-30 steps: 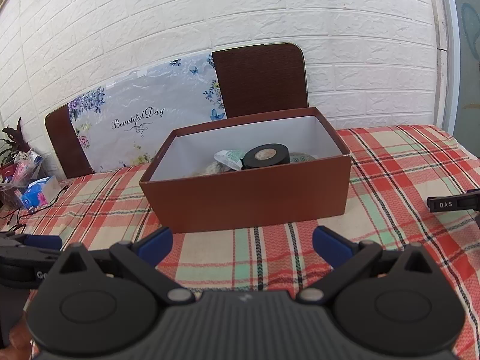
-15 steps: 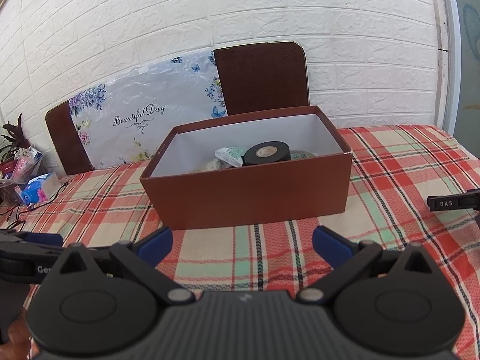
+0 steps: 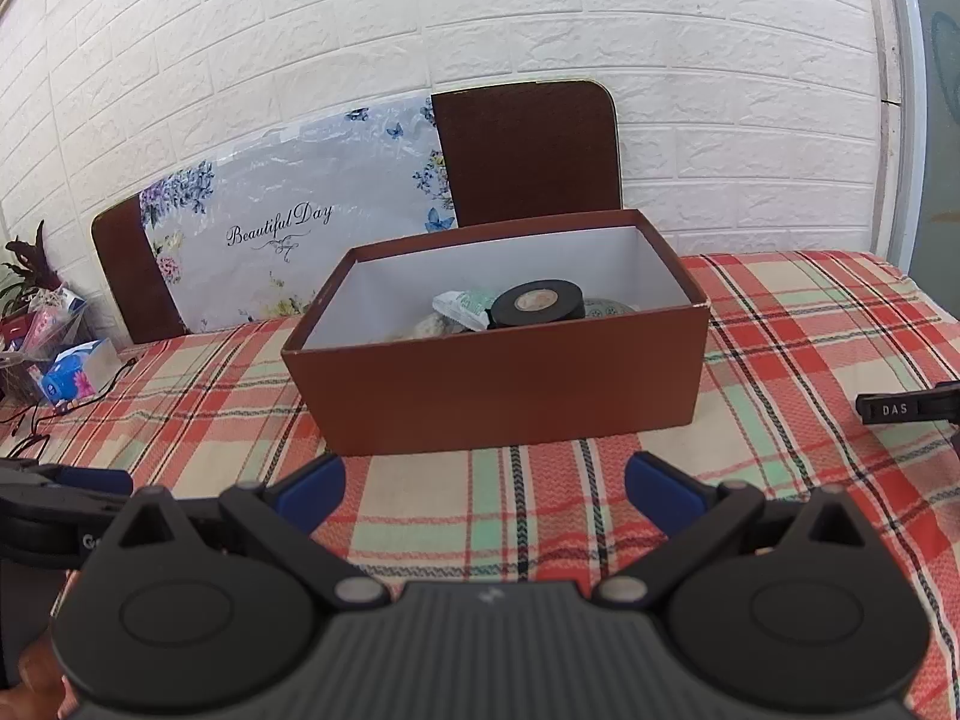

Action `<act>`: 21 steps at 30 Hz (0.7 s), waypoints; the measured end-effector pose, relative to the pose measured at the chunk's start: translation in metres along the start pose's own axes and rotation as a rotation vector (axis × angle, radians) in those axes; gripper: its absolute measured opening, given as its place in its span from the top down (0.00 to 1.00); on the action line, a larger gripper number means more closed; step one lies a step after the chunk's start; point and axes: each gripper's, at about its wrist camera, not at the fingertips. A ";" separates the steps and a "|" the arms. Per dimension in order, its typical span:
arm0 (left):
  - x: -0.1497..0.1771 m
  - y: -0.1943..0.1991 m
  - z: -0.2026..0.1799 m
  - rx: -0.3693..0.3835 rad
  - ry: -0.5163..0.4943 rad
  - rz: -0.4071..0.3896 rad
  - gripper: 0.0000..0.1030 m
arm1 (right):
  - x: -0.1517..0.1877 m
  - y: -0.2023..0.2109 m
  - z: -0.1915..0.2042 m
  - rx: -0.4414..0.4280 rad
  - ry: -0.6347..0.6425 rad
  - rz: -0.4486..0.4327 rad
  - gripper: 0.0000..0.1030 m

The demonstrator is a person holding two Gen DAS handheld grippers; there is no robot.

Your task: Organize objects

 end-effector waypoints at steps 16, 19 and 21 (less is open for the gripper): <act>0.001 -0.003 0.002 0.011 0.004 0.014 0.00 | 0.002 -0.004 0.002 0.000 0.001 0.014 0.00; 0.001 -0.003 0.002 0.012 0.005 0.014 0.00 | 0.003 -0.003 0.002 0.001 -0.001 0.016 0.00; 0.001 -0.003 0.002 0.015 0.007 0.016 0.00 | 0.002 -0.003 0.002 0.001 0.000 0.013 0.00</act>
Point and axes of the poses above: each gripper's, at about its wrist camera, not at the fingertips, and y roughly against the way its jaws point, z to its left, x to its underside, and after that the axes turned 3 degrees about -y, right-handed
